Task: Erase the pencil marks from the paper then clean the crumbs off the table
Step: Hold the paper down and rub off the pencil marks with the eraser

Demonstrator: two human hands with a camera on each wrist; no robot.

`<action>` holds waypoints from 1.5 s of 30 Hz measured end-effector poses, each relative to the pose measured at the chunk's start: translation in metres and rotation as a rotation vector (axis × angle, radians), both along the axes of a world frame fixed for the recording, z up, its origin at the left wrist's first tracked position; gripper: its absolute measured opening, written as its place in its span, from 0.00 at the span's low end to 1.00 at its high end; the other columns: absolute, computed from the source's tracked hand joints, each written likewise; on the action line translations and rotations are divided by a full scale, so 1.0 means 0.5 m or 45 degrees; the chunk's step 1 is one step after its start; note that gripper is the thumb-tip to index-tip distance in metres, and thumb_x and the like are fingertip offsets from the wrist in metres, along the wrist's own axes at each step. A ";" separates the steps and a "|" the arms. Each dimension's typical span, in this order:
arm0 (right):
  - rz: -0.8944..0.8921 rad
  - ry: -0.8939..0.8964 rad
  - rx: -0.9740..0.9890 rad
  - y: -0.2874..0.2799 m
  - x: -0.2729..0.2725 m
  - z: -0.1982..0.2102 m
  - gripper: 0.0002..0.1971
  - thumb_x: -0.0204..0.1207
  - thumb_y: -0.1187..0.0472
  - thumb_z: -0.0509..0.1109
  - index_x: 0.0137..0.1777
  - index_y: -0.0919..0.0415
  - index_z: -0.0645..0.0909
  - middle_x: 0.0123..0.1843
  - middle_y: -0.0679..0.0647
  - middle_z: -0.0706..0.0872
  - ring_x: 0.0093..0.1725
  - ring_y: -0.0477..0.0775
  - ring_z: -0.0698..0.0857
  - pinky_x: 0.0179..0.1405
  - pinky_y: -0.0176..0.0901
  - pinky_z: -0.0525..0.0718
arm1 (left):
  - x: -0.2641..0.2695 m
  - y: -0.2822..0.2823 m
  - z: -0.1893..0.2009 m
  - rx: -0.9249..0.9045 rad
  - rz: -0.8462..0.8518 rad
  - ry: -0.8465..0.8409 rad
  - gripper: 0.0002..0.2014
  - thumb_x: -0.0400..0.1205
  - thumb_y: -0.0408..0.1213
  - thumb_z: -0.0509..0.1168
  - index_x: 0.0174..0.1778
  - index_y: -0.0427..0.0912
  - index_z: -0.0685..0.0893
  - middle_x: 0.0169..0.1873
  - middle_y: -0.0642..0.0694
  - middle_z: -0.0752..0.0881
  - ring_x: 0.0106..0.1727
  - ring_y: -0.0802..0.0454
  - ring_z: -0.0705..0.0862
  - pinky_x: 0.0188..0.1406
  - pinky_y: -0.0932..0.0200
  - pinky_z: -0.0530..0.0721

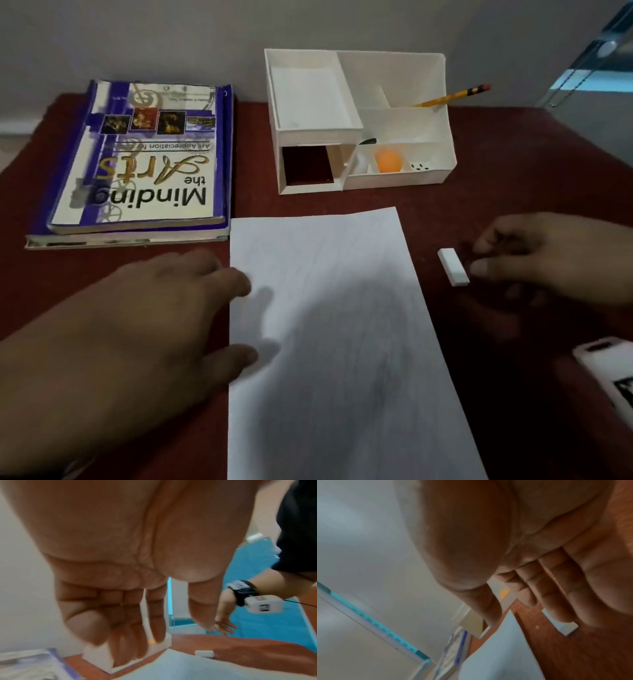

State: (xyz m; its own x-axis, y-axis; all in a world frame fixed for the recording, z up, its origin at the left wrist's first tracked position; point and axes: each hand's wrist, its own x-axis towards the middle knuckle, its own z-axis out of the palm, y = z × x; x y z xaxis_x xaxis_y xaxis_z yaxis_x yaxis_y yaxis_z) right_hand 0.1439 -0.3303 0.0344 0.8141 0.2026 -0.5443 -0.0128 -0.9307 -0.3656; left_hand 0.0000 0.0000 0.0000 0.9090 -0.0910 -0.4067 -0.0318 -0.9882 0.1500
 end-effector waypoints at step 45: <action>0.897 -0.601 -0.109 0.216 -0.026 -0.117 0.09 0.82 0.57 0.65 0.46 0.53 0.87 0.39 0.46 0.90 0.35 0.44 0.84 0.39 0.41 0.84 | -0.059 -0.213 -0.078 0.426 -0.226 -0.021 0.43 0.69 0.80 0.52 0.69 0.50 0.70 0.62 0.49 0.76 0.55 0.49 0.75 0.60 0.49 0.76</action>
